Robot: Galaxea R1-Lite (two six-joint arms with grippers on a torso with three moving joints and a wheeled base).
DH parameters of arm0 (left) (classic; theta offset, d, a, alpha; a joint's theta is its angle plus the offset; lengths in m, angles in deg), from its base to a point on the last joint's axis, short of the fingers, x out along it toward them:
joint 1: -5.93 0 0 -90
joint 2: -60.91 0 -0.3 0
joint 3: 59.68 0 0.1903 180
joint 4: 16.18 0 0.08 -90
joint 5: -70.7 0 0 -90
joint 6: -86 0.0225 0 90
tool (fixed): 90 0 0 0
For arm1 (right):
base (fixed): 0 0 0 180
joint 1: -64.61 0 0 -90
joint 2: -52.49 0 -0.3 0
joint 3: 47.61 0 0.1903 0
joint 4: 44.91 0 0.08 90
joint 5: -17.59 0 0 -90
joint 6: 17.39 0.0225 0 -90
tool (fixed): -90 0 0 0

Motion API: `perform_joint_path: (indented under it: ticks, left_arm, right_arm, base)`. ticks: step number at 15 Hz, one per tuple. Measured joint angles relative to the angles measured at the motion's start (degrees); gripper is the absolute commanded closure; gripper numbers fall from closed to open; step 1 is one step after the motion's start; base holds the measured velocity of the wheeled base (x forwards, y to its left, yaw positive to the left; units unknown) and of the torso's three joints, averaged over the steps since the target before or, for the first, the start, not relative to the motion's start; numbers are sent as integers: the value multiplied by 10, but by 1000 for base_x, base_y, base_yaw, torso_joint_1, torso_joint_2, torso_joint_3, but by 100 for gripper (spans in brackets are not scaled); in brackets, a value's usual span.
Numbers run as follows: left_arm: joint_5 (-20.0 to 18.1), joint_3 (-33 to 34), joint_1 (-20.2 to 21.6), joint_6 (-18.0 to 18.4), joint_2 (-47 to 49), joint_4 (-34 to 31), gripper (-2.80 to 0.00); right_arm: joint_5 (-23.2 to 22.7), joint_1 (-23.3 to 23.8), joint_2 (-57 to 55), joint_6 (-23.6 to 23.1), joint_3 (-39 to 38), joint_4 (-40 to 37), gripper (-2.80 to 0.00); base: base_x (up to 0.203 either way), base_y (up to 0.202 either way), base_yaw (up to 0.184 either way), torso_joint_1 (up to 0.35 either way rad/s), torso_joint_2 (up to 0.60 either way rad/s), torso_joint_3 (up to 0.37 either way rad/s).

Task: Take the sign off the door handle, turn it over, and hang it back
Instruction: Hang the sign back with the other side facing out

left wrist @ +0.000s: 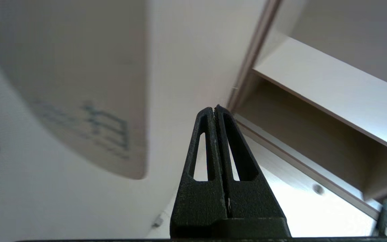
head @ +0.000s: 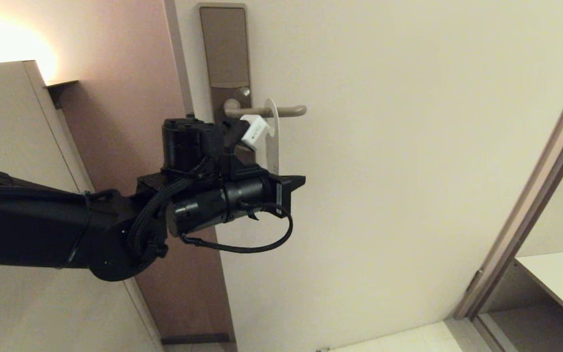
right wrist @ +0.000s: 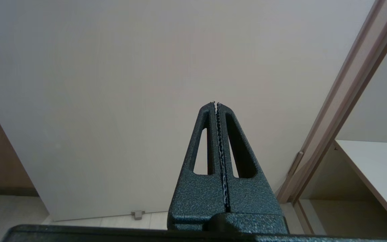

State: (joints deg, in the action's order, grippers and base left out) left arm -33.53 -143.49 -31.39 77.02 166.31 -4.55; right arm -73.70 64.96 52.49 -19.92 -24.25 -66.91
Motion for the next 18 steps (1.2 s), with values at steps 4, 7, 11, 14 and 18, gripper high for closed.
perform_joint_path:
  ticks: [4, 7, 11, 14, 18]
  left_arm:
    - [49, 2, 0, 7, 0, 0, 0]
    - [74, 3, 0, 11, -4, 0, 0]
    - [81, 9, 0, 30, -9, -1, 0]
    - [81, 11, -8, 30, -12, 0, 0]
    - [91, 11, -8, 31, -12, 0, 0]
  right_arm:
    - [-1, 0, 0, 0, 0, 0, 0]
    - [-1, 0, 0, 0, 0, 0, 0]
    - [-1, 0, 0, 0, 0, 0, 0]
    - [0, 0, 0, 0, 0, 0, 0]
    - [0, 0, 0, 0, 0, 0, 0]
  base:
    - [0, 0, 0, 0, 0, 0]
    - [0, 0, 0, 0, 0, 0]
    - [0, 0, 0, 0, 0, 0]
    - [0, 0, 0, 0, 0, 0]
    - [0, 0, 0, 0, 0, 0]
